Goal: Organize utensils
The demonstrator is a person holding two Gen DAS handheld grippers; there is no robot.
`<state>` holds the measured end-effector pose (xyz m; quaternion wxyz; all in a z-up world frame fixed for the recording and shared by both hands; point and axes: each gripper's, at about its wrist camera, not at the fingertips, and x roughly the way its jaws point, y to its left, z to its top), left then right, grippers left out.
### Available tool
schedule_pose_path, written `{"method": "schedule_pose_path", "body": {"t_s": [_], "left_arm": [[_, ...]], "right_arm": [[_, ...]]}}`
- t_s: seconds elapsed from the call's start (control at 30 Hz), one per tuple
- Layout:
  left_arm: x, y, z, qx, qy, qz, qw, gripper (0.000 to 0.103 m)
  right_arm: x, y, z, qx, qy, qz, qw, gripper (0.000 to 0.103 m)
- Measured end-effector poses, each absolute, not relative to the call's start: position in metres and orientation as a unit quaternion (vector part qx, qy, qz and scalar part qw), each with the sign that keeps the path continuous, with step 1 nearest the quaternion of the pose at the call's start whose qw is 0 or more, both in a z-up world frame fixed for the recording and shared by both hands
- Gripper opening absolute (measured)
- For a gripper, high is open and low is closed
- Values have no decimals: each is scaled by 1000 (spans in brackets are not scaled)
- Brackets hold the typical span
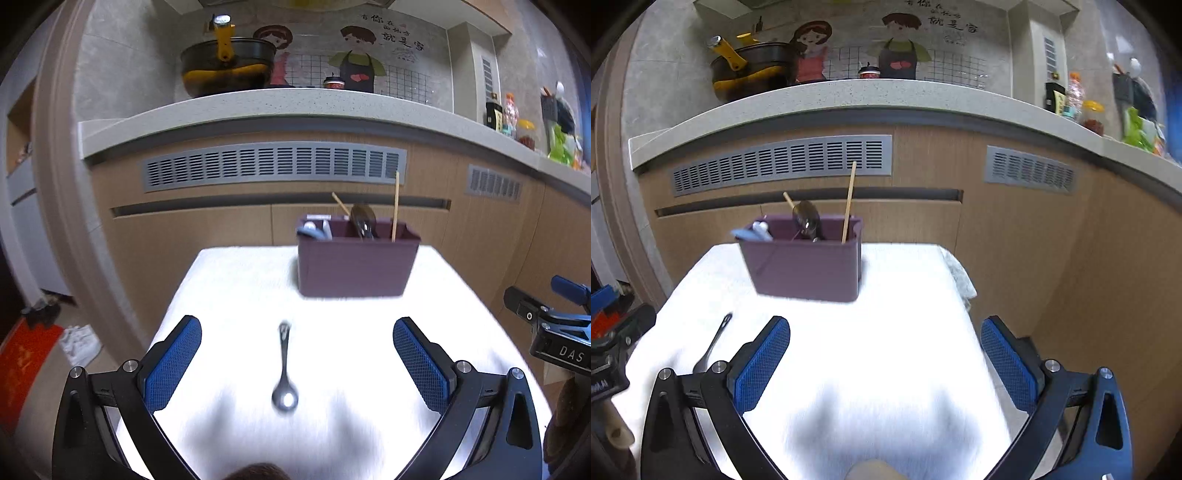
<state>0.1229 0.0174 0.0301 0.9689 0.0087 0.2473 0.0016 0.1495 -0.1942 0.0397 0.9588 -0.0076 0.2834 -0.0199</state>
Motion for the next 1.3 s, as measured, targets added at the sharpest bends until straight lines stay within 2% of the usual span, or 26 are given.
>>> {"method": "schedule_pose_path", "body": {"t_s": [0.2,0.43,1.3], "left_arm": [[78,7,21,16,239,16,971,103],[71,4,16,1,255,7,967,103],[75,3,13,-1,273,-8,962,103]], "right_arm": [[107,-199,24,19,294,-30,955,103],[81,-187,17,-27,282,-34,958,103],[84,-194,19,-20,280,-30,959,103]]}}
